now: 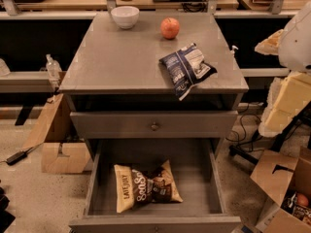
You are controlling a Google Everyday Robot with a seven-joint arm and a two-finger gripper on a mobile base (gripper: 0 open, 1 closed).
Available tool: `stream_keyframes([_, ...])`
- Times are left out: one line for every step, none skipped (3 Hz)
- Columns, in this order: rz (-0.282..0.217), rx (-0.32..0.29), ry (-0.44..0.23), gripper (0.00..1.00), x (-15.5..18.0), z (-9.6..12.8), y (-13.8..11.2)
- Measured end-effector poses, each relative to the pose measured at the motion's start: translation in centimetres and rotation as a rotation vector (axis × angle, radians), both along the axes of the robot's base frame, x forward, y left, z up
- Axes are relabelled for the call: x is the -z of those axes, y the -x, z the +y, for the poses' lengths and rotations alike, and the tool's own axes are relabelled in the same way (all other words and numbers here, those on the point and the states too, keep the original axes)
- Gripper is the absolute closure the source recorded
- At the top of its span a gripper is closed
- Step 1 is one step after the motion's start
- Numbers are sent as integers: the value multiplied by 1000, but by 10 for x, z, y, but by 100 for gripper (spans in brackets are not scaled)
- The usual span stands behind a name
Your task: Pick brown chip bag from middle drawer and place on counter
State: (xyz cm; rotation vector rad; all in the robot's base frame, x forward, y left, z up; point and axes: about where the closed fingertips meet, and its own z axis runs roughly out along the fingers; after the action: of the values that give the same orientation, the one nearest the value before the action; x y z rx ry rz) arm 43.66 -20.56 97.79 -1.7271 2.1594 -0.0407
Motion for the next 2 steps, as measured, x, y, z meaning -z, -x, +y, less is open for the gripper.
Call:
stream_keyframes([0, 0, 0, 0, 0, 0, 0])
stream_keyframes([-19, -11, -58, 0, 21, 5, -7])
